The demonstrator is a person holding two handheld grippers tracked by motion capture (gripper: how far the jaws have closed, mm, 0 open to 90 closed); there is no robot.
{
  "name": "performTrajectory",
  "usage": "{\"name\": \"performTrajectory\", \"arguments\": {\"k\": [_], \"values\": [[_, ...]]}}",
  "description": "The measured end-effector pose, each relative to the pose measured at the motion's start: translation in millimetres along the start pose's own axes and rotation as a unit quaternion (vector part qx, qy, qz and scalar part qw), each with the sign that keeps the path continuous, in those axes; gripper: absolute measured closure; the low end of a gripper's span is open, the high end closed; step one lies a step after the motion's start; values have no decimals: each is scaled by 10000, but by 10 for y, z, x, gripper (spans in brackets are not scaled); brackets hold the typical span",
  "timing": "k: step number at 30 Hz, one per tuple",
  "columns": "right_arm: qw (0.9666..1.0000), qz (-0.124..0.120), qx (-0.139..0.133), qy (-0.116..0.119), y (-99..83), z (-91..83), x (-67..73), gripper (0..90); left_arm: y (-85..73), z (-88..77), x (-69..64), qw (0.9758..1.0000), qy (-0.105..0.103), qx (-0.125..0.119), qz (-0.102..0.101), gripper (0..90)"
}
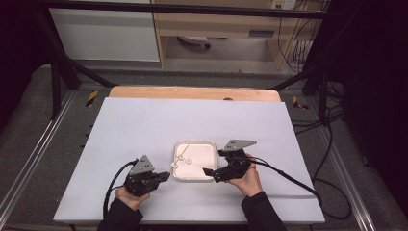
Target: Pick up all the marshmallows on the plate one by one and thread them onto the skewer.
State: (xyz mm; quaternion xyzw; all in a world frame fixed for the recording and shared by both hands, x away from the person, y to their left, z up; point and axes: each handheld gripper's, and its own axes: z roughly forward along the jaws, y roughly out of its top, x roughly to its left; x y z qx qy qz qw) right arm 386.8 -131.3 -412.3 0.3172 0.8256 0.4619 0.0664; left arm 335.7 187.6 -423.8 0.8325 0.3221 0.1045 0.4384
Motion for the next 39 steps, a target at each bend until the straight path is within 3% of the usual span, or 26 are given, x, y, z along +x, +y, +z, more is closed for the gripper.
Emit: {"name": "performTrajectory", "arguments": {"k": [12, 21, 27, 39], "values": [[9997, 13, 163, -165, 176, 246, 36, 33, -7, -31, 98, 9999, 23, -36, -117, 883], [9986, -200, 357, -327, 319, 521, 114, 48, -7, -44, 141, 9998, 54, -32, -163, 883], [9972, -429, 490, -363, 369, 690, 140, 136, -7, -48, 149, 9998, 64, -47, -189, 882], [9937, -682, 840, -279, 298, 921, 123, 412, -10, -31, 137, 9998, 57, -16, -167, 882]]}}
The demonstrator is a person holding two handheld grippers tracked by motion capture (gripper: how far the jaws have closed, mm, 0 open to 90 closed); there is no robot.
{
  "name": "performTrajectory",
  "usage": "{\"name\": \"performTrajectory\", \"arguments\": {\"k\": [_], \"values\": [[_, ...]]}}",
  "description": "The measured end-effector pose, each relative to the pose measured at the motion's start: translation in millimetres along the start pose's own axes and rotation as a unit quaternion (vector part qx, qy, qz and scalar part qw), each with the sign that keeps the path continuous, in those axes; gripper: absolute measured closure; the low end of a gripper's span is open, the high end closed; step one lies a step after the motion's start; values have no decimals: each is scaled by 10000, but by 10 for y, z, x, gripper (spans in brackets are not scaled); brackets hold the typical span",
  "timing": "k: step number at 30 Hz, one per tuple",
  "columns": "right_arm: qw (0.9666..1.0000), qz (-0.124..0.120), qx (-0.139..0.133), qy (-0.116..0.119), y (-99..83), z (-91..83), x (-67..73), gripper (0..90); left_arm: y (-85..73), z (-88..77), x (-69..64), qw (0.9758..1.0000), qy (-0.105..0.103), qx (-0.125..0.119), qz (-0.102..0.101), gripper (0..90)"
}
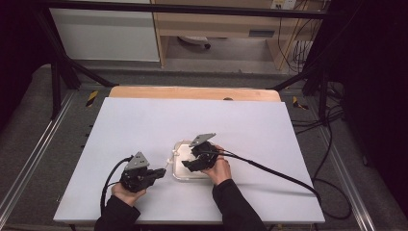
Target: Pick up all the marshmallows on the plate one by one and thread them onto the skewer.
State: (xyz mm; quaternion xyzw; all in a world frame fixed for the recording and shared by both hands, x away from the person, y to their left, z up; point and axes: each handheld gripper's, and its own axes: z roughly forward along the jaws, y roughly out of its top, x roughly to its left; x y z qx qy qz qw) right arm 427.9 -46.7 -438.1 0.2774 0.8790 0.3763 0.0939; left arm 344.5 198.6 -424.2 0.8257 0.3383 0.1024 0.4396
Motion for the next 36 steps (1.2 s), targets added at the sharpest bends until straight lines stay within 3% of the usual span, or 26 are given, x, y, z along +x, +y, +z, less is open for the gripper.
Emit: {"name": "performTrajectory", "arguments": {"k": [8, 23, 30, 36], "values": [[9998, -141, 105, 28, -28, 50, -7, 557, 0, 8, -3, 10000, -14, 24, 11, 883], [9997, -242, 74, 9, -46, 68, 0, 697, 2, 12, -21, 10000, -31, 30, 36, 882], [10000, 15, 34, -27, -46, 54, -3, 718, 3, 10, -29, 10000, -37, 23, 47, 882], [9999, 145, -39, 70, 8, -56, -26, 721, 4, 11, -36, 10000, -45, 15, 58, 882]]}}
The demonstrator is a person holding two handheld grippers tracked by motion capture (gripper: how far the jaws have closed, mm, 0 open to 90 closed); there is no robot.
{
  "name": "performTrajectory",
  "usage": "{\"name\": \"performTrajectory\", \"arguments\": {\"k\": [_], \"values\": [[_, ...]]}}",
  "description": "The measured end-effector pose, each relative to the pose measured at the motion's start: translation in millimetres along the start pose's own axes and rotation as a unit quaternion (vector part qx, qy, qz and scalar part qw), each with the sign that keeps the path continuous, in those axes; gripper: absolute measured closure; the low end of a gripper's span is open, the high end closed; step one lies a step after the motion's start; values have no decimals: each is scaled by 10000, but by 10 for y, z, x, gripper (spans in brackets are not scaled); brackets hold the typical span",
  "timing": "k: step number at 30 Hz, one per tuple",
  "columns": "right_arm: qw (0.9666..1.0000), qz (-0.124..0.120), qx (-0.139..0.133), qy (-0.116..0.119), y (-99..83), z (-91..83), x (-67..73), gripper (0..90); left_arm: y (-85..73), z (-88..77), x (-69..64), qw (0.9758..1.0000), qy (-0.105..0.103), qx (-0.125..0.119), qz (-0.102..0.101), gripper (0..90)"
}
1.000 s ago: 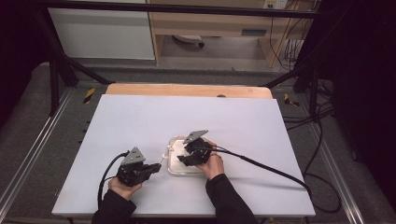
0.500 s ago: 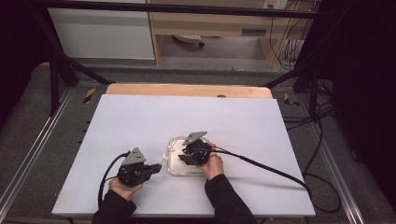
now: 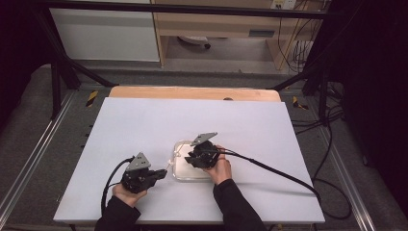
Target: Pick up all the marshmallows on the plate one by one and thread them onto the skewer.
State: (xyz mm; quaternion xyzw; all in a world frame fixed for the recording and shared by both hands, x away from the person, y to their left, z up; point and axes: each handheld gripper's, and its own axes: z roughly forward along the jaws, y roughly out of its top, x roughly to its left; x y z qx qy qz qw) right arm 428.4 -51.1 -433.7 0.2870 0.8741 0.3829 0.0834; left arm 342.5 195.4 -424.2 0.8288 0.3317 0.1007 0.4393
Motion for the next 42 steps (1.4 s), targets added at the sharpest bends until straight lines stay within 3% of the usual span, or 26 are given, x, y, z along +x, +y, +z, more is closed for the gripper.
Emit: {"name": "performTrajectory", "arguments": {"k": [9, 21, 33, 42], "values": [[9991, 264, -244, 208, -34, -220, -95, 723, 2, 3, -11, 10000, -10, 12, 7, 882], [9934, 669, -780, 519, -136, -606, -198, 724, 5, 32, -70, 9999, -63, 42, 95, 882], [9842, 975, -1273, 749, -198, -926, -267, 723, 12, 84, -180, 9995, -192, 73, 259, 882], [9755, 1154, -1654, 875, -172, -1063, -293, 723, 16, 108, -238, 9990, -257, 64, 348, 882]]}}
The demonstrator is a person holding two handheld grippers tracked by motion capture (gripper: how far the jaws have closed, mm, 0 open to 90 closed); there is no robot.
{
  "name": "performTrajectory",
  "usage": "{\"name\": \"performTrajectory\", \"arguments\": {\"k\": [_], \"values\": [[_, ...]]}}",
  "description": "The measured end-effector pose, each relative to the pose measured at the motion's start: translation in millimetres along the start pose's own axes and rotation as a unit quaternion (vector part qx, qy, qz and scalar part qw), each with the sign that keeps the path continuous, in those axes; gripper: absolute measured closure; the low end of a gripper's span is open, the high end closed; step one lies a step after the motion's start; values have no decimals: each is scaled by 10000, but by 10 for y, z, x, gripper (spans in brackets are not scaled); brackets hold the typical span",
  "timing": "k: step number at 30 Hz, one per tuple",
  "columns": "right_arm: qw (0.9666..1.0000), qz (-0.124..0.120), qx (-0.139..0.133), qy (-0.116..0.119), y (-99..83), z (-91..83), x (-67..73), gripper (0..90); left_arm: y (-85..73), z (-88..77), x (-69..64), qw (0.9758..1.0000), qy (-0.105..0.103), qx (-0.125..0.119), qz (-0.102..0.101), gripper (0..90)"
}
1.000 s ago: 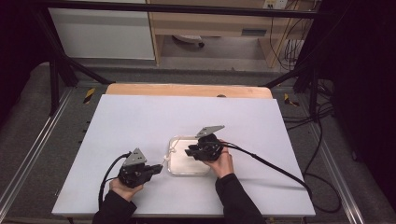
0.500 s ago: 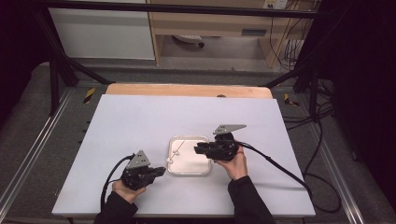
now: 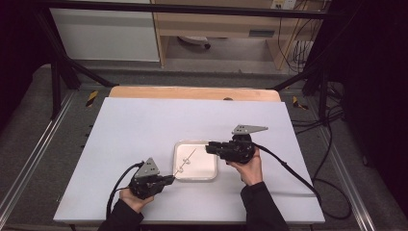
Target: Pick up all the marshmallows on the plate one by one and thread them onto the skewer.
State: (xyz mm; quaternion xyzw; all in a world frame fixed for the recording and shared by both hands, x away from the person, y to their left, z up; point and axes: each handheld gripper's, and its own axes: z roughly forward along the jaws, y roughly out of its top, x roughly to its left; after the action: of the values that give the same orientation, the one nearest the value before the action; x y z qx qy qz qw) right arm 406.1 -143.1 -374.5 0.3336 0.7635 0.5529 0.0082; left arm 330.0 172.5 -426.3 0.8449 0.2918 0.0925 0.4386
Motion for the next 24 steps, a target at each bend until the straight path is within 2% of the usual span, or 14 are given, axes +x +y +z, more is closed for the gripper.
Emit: {"name": "performTrajectory", "arguments": {"k": [10, 24], "values": [[9986, 301, -292, 330, 31, 13, 5, 723, 8, 11, -41, 10000, -37, -11, 57, 882], [9969, 437, -296, 591, 33, 103, 32, 723, 11, 14, -50, 9999, -70, -33, 76, 882]]}}
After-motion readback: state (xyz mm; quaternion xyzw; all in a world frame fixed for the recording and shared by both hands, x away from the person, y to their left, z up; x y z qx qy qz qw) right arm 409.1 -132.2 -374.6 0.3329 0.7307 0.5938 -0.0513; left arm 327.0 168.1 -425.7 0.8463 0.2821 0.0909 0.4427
